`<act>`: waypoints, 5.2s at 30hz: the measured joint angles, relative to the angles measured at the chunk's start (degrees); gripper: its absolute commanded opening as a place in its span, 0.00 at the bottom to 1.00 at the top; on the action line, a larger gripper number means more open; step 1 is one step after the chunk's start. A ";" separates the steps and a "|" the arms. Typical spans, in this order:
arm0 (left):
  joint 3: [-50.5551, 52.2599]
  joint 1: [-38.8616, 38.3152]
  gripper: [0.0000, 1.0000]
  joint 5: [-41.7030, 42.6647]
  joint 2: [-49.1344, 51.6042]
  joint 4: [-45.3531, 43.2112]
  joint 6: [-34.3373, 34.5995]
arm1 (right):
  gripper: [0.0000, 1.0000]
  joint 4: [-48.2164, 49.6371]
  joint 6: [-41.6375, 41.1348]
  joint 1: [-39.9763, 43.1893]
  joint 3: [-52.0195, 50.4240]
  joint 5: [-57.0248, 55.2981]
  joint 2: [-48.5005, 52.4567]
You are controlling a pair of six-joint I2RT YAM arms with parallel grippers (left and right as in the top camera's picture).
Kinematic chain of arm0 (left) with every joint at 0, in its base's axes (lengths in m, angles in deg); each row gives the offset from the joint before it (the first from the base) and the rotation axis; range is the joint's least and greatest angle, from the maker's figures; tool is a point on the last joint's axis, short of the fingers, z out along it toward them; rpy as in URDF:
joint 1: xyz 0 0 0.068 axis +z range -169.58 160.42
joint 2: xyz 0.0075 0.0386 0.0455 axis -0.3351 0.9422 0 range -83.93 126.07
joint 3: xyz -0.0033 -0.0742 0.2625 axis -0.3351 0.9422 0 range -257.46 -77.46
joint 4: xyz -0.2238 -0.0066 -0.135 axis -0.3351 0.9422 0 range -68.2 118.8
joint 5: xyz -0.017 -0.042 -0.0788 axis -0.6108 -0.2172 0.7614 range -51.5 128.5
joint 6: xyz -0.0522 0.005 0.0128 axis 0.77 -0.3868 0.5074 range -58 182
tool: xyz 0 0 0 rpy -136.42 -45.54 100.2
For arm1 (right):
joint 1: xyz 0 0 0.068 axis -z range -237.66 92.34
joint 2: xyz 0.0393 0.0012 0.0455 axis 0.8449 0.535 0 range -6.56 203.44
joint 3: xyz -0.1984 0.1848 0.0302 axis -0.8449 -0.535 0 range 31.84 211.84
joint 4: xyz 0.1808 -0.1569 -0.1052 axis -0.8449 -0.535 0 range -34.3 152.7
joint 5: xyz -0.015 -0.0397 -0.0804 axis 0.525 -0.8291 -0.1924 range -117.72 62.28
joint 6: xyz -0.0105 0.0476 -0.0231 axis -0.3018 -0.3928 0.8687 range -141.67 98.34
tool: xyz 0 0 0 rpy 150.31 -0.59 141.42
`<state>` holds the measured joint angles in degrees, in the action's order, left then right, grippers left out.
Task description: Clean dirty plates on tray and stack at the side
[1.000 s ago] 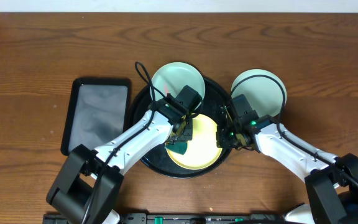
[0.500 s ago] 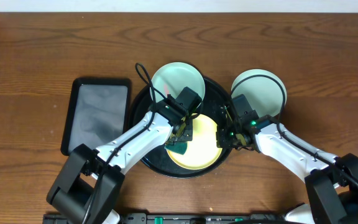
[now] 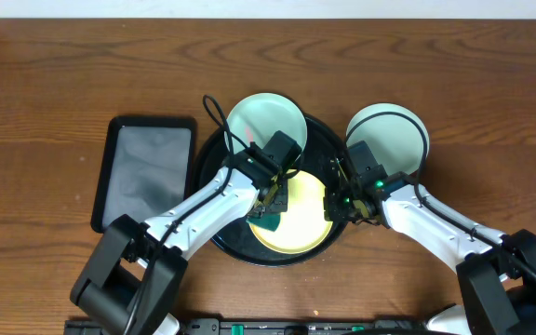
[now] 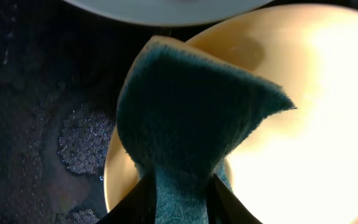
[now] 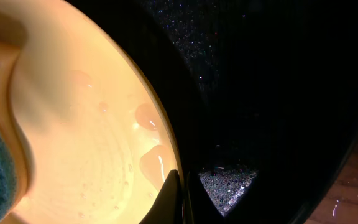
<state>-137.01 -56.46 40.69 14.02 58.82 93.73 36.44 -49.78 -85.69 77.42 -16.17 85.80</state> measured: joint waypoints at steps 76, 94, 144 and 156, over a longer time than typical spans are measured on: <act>3.32 0.22 0.08 4.96 -8.96 -2.69 -0.66 | 0.01 0.07 0.00 0.02 0.00 -2.29 0.00; 3.37 0.33 0.08 11.85 -0.52 -5.44 -0.66 | 0.01 0.09 0.00 0.00 0.00 -2.25 0.00; 2.23 -0.09 0.07 22.99 -0.85 -14.14 6.43 | 0.01 0.04 0.00 0.00 0.00 -2.16 0.00; 2.23 -1.33 0.07 22.29 1.09 -14.45 7.48 | 0.01 0.04 0.00 0.00 0.00 -2.19 0.00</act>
<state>-134.78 -57.79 62.99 15.12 44.37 101.20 36.48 -49.78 -85.69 77.42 -18.35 85.80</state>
